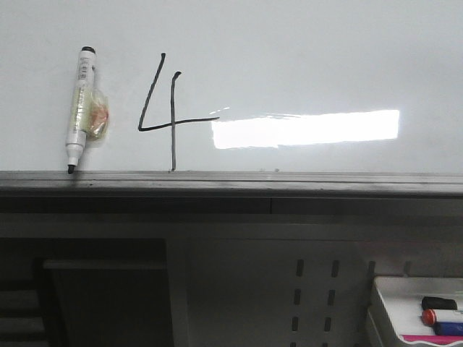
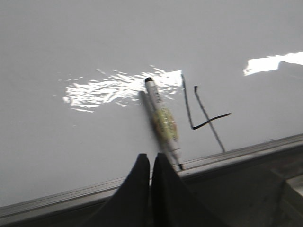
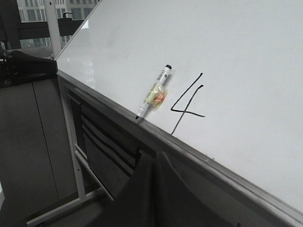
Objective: Write number 4 on whiteboard
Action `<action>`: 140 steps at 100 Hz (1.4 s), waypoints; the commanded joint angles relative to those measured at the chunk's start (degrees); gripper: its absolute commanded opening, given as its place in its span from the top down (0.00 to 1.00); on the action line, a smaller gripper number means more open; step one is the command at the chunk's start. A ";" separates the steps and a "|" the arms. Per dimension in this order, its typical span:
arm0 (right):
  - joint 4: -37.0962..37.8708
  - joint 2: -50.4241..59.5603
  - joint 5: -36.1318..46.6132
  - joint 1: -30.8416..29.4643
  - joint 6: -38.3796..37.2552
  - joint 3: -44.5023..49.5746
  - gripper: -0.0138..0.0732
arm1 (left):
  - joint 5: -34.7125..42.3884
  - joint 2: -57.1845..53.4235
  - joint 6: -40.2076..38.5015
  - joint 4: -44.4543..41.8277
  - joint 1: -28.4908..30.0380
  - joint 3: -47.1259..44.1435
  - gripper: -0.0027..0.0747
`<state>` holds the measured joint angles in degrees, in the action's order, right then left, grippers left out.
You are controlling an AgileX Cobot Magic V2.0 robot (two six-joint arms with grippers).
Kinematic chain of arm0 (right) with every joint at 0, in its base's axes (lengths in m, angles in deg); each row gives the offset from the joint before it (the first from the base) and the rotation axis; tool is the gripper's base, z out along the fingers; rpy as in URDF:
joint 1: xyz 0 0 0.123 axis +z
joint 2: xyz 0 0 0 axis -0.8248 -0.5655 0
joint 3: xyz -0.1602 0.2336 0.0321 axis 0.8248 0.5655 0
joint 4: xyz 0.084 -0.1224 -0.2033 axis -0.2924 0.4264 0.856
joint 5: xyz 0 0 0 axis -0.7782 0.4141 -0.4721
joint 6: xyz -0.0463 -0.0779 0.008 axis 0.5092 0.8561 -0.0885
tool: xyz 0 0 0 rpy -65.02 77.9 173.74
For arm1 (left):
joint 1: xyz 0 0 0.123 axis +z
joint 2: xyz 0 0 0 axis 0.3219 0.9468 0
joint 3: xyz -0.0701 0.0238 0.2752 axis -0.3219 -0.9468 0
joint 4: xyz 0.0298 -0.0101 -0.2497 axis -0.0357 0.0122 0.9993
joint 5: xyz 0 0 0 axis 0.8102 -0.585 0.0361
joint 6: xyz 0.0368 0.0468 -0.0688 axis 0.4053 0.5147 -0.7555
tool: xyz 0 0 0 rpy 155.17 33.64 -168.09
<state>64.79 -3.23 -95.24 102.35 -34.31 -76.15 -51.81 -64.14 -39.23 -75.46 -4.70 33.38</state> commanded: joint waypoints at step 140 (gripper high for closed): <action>0.61 -0.57 5.02 -0.35 0.12 -1.44 0.92 | -4.40 -4.81 -0.08 -0.60 22.12 -9.85 0.99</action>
<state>64.89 -3.10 -95.21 102.35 -34.31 -76.15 -59.47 -67.51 -39.23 -76.16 17.24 25.43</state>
